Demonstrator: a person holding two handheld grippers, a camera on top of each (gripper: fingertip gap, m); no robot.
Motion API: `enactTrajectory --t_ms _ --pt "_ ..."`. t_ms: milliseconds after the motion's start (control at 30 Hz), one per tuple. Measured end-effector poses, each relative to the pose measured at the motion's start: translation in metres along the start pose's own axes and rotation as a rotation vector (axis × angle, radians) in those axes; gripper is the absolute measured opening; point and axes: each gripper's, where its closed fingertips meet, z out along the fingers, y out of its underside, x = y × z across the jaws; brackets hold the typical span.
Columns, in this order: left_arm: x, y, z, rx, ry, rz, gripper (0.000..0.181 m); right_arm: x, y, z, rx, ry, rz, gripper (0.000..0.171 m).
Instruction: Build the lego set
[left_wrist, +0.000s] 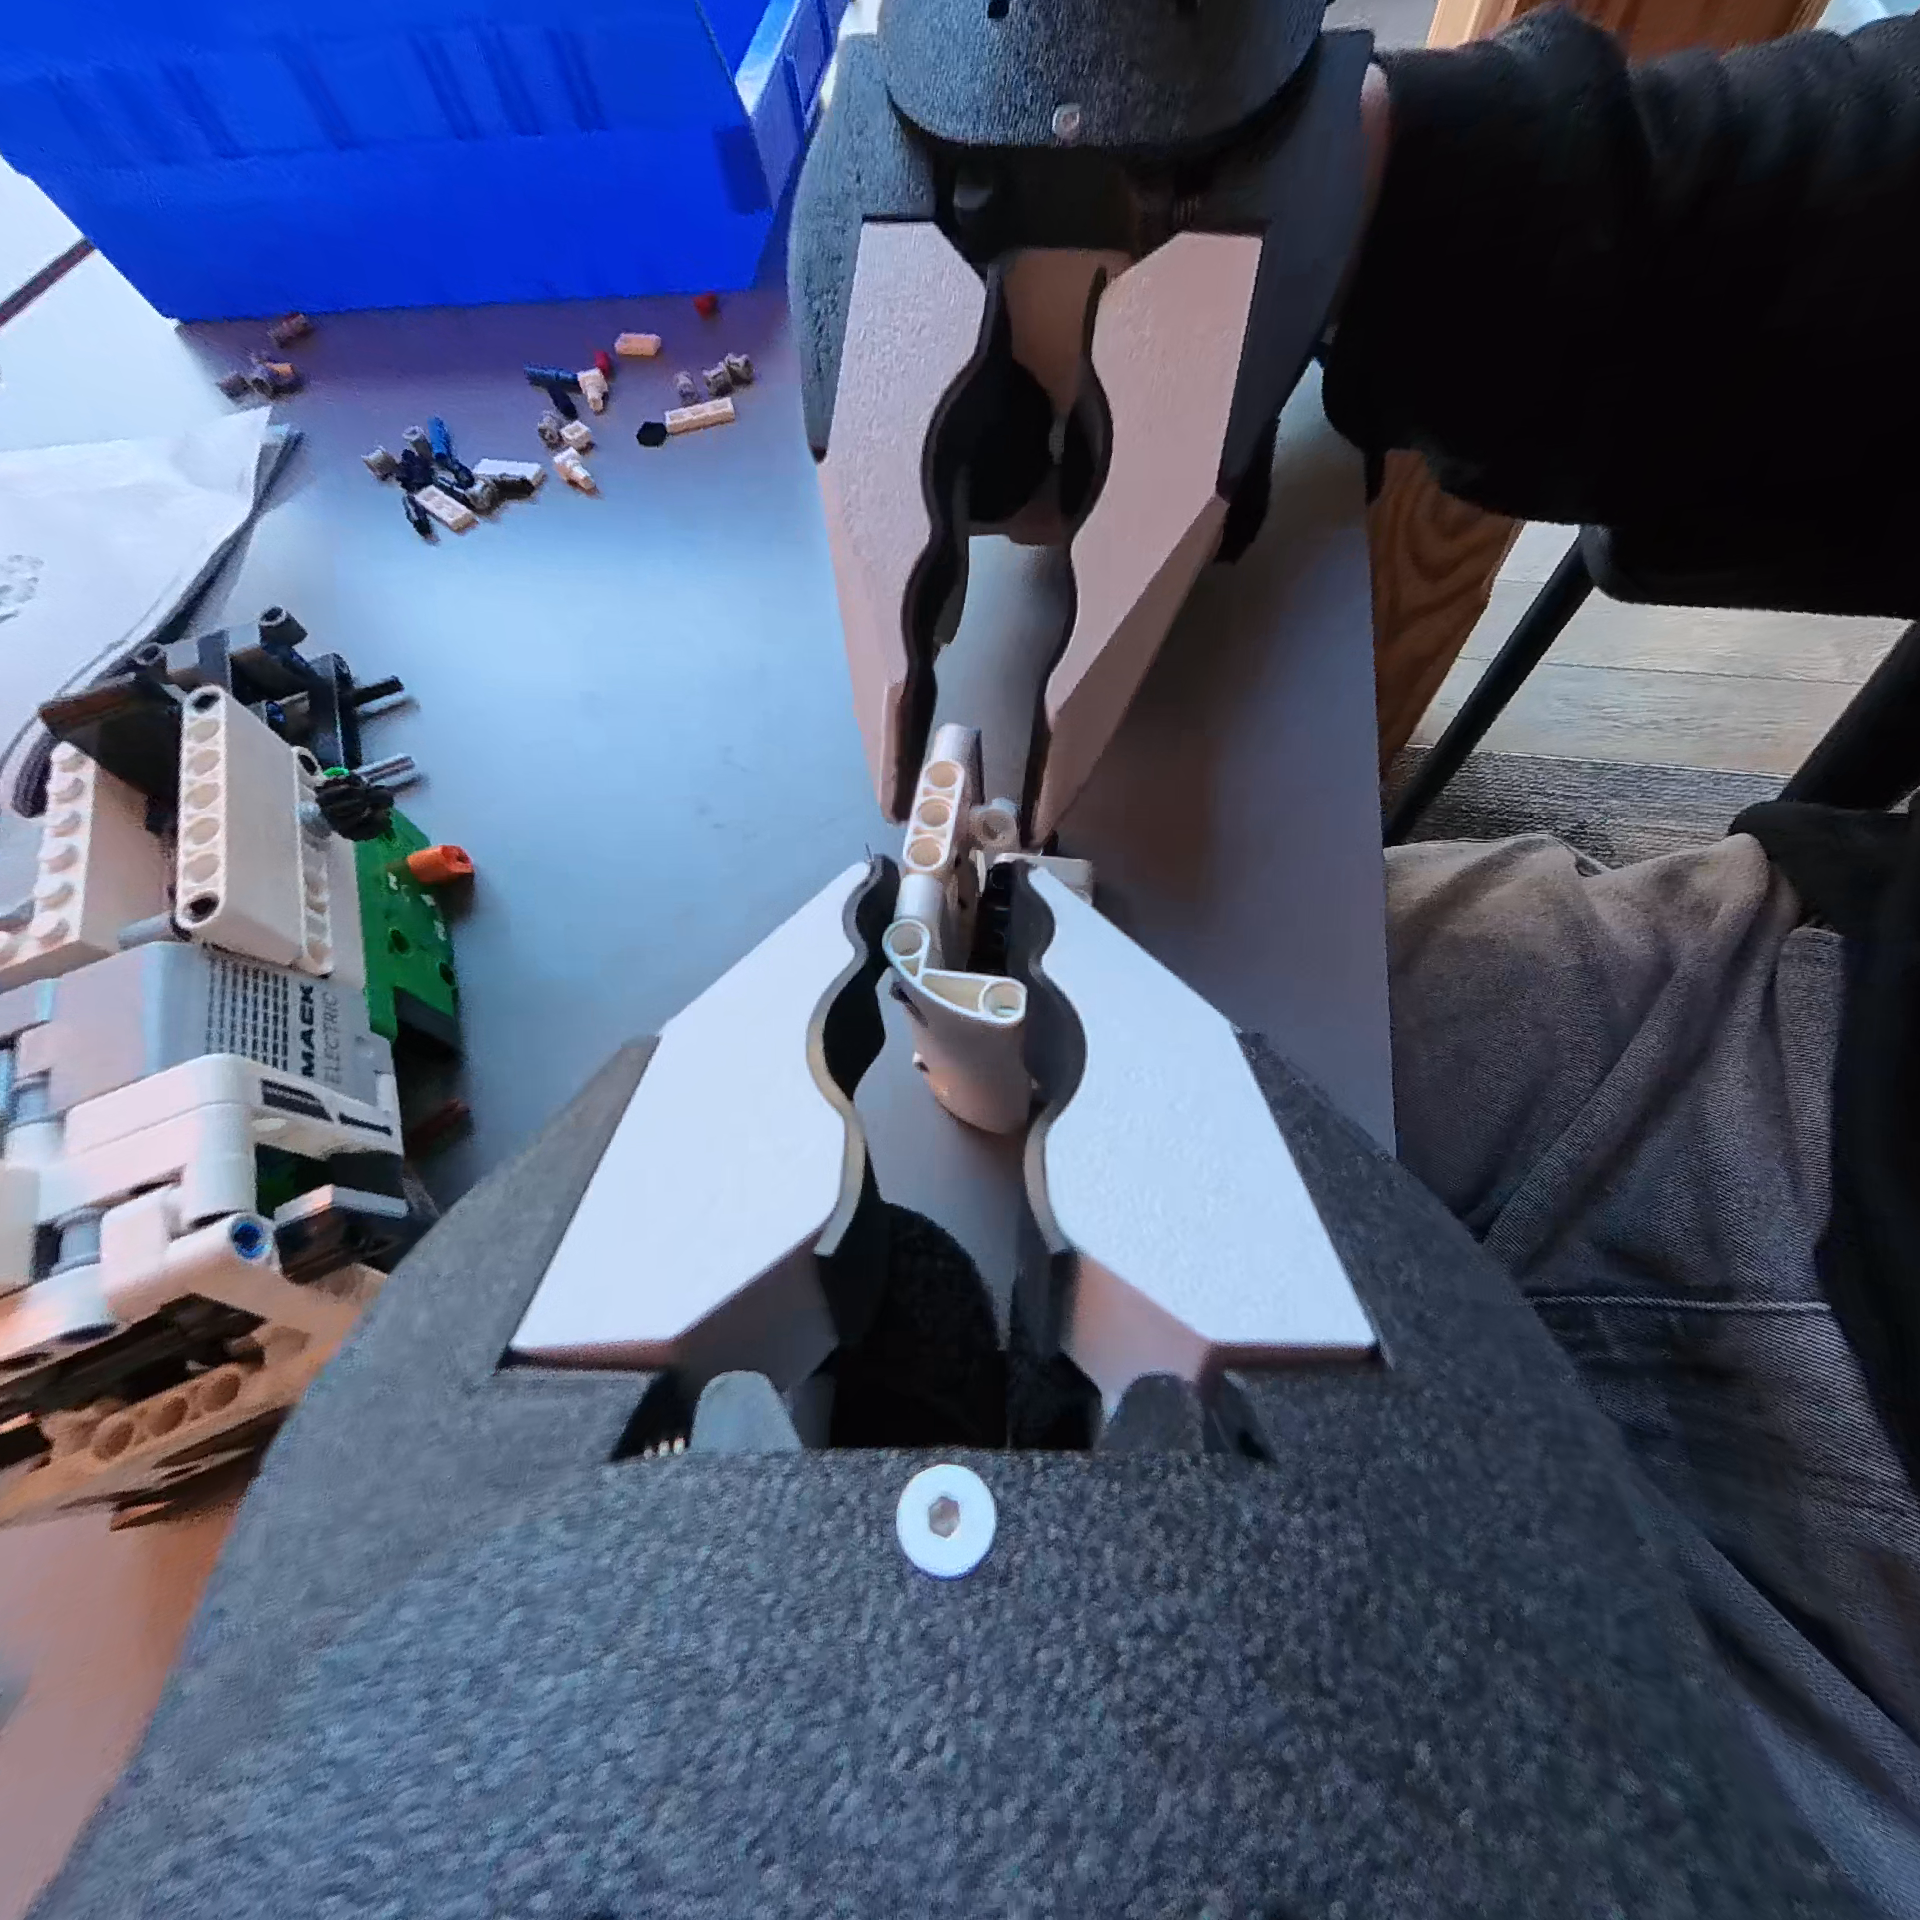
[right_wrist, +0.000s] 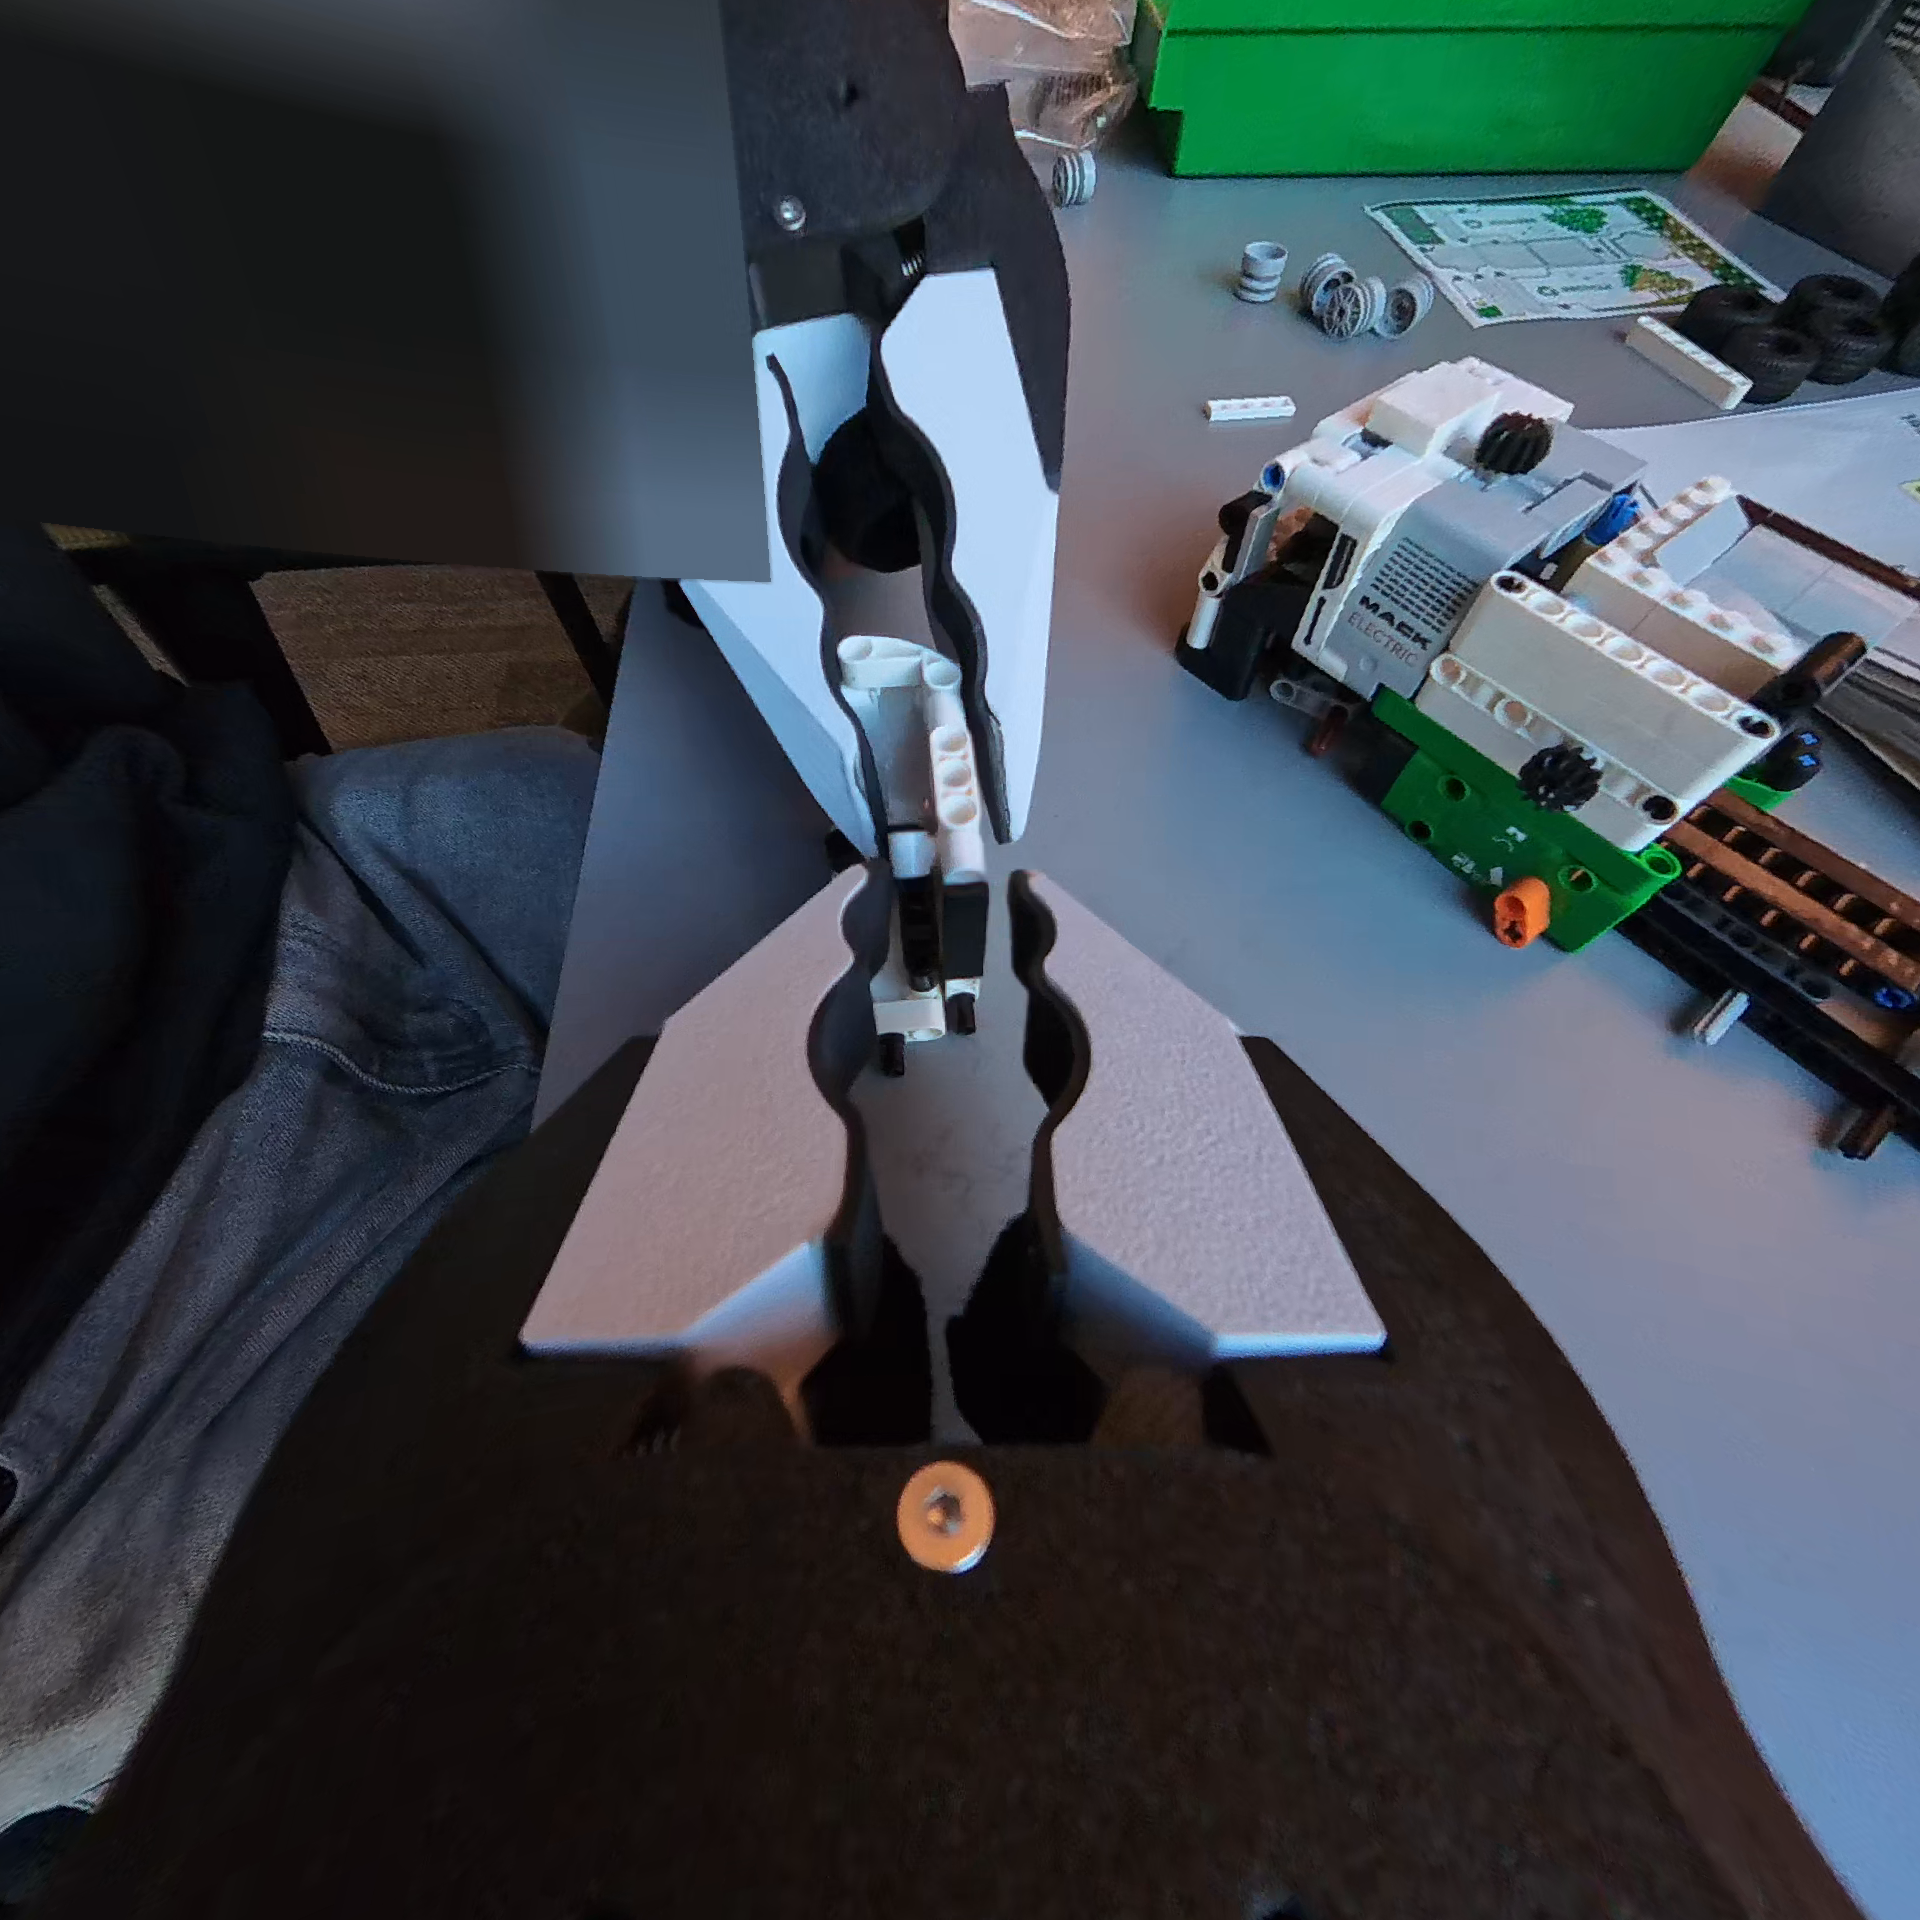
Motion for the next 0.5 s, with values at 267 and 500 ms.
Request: enactTrajectory --t_ms 267,500 --pt "0.001 -0.001 0.007 -0.02 -0.046 0.048 0.019 -0.003 0.002 -0.002 -0.009 -0.03 0.005 0.014" --pt "-0.009 -0.001 0.009 -0.021 -0.088 0.008 0.019 0.008 0.0 -0.003 -0.005 0.046 0.039 0.017"
